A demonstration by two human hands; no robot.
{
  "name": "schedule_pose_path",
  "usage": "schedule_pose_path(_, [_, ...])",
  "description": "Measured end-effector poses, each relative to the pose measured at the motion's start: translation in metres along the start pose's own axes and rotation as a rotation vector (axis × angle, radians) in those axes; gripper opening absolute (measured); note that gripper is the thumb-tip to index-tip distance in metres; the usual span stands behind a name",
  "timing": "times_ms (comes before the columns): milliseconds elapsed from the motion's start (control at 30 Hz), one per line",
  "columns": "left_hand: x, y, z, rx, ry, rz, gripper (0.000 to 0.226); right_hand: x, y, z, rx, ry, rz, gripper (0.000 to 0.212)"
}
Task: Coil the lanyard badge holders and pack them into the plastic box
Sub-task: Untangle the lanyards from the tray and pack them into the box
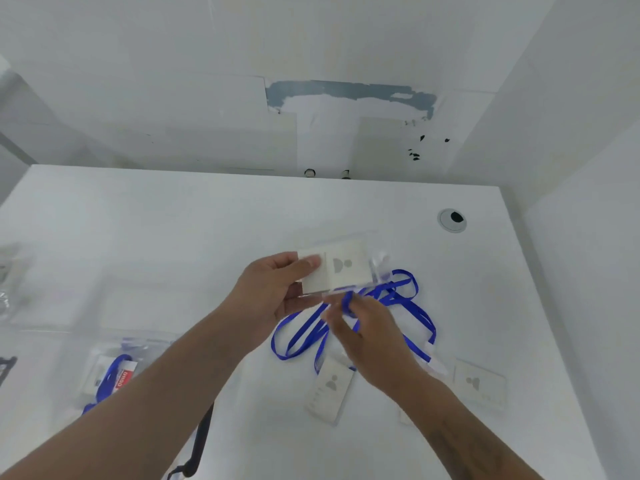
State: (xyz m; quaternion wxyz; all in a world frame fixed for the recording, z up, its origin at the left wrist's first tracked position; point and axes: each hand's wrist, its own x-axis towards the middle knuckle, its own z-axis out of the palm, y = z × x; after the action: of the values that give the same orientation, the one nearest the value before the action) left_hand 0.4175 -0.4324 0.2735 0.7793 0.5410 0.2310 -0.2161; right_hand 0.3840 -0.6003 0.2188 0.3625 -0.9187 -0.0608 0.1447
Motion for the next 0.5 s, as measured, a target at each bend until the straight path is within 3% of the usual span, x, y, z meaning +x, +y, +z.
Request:
schedule_pose_path(67, [0.005, 0.000, -0.001, 0.108, 0.151, 0.109, 0.022, -0.003, -0.020, 0.000, -0.090, -0.155, -0.048, 0.031])
schedule_pose_path(167, [0.012, -0.002, -0.010, 0.531, 0.302, 0.339, 0.009, -0.008, -0.041, -0.019, -0.028, -0.248, -0.046, 0.025])
schedule_pose_path(300, [0.006, 0.000, -0.033, 0.919, 0.159, 0.359, 0.009, 0.009, -0.051, -0.055, 0.070, -0.104, -0.062, 0.016])
schedule_pose_path(400, [-0.005, 0.011, -0.047, 0.851, -0.029, 0.176, 0.007, 0.029, -0.044, -0.073, 0.173, -0.099, -0.036, 0.008])
schedule_pose_path(500, [-0.018, 0.022, -0.054, 0.486, -0.177, -0.020, 0.015, 0.037, -0.036, -0.066, 0.340, -0.136, 0.079, 0.015])
